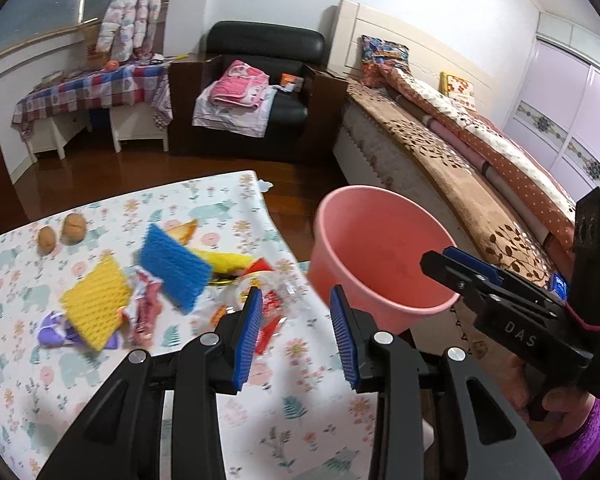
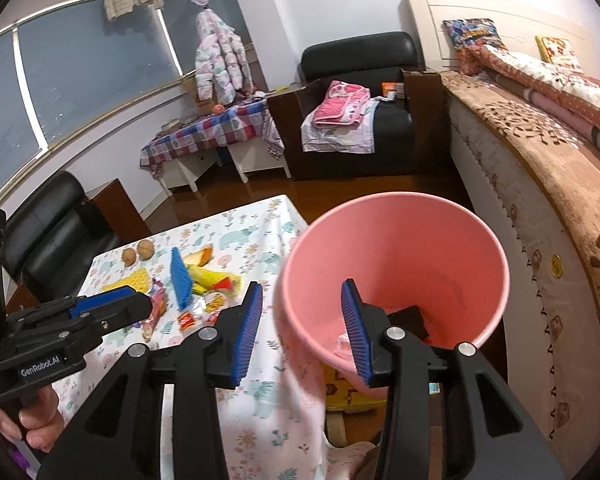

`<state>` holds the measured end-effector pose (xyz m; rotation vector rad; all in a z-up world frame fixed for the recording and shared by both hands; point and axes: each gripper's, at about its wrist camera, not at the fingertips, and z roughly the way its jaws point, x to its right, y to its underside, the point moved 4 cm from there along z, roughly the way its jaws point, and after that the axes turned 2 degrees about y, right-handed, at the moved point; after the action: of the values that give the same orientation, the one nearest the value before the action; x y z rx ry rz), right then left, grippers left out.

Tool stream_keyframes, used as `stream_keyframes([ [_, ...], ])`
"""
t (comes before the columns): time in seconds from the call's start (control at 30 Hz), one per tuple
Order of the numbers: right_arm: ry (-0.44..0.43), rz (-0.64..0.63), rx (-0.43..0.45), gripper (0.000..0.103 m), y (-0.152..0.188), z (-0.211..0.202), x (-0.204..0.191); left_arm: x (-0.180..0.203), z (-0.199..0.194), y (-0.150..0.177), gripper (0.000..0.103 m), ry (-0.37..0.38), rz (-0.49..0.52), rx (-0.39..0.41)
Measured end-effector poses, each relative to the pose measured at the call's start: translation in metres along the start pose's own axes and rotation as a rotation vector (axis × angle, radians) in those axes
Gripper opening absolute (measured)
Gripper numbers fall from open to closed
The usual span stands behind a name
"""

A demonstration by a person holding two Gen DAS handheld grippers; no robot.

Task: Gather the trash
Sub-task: 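Move both grippers back to the remaining trash on the table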

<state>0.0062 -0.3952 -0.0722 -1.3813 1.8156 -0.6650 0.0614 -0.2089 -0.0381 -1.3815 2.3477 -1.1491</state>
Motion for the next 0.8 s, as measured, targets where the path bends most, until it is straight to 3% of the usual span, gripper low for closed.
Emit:
stream_keyframes([
  [0.47, -0.077, -0.072, 0.016, 0.042, 0.010, -0.004, -0.053, -0.071, -0.042, 0.024, 0.040, -0.115, -0.100, 0.023],
  [0.8, -0.130, -0.104, -0.039, 0.042, 0.025, 0.009, -0.088, -0.123, -0.071, 0.048, 0.040, -0.215, -0.163, 0.039],
])
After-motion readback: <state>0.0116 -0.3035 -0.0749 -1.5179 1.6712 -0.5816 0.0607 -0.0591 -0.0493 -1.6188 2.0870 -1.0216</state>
